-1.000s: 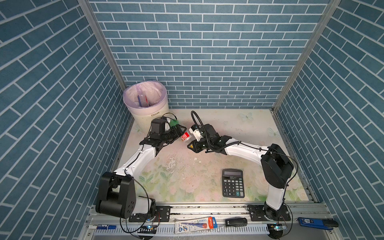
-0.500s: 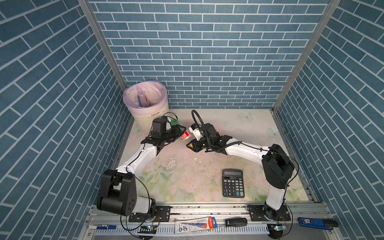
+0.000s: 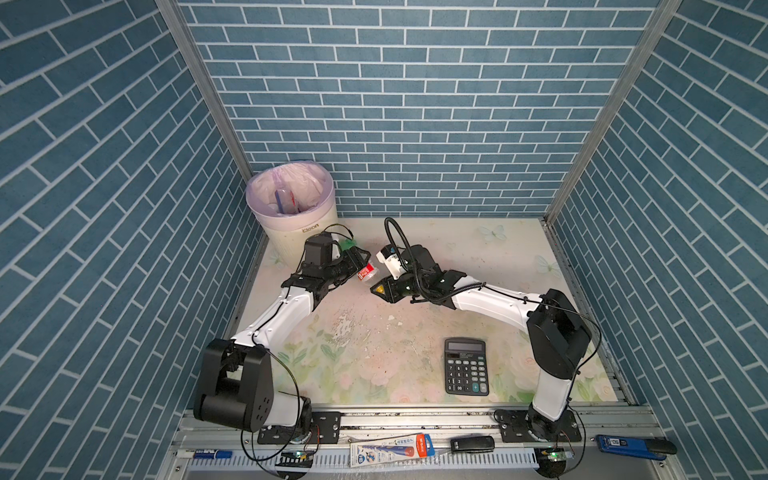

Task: Throw the plastic bottles in the bin
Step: 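Close the left gripper on the red-label bottle while right gripper holds it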

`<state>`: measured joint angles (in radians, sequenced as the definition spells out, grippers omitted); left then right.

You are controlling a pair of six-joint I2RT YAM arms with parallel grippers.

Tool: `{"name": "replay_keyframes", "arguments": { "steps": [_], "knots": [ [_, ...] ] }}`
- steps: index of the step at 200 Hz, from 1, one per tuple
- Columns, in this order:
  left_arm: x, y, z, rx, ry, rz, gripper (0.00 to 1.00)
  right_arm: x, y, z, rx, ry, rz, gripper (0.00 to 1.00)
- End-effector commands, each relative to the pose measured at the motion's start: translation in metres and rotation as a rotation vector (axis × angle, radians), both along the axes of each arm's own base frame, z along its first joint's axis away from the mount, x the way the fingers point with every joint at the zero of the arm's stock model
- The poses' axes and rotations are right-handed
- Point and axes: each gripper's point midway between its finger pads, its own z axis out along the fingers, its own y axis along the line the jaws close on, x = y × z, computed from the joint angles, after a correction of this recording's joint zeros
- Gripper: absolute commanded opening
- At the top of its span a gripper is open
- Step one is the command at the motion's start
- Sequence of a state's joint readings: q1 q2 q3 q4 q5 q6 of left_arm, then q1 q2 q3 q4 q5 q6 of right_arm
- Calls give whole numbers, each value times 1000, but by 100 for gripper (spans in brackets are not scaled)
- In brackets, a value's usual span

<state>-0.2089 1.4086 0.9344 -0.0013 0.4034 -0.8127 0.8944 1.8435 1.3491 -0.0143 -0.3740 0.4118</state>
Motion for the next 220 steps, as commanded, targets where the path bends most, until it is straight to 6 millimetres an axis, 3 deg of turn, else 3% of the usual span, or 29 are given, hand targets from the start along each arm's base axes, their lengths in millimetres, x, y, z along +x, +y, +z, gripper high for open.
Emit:
{"name": "replay_keyframes", "arguments": {
  "steps": [1, 43, 62, 119, 148, 174, 220],
  "knots": [
    [2, 5, -2, 31, -8, 16, 77, -1, 7, 41, 91, -74, 33, 31],
    [1, 6, 3, 32, -28, 22, 57, -2, 8, 39, 89, -70, 35, 31],
    [1, 8, 7, 48, -41, 24, 51, -2, 7, 41, 90, -72, 33, 38],
    [3, 18, 34, 127, -88, 32, 50, -1, 0, 56, 86, -139, 30, 57],
    [12, 33, 71, 190, -163, 75, 50, 6, -6, 74, 60, -223, 11, 66],
    [22, 56, 110, 277, -234, 165, 50, 9, -1, 103, 87, -302, 37, 76],
    [39, 96, 203, 418, -436, 334, 50, 23, 14, 164, 159, -442, 49, 87]
  ]
}}
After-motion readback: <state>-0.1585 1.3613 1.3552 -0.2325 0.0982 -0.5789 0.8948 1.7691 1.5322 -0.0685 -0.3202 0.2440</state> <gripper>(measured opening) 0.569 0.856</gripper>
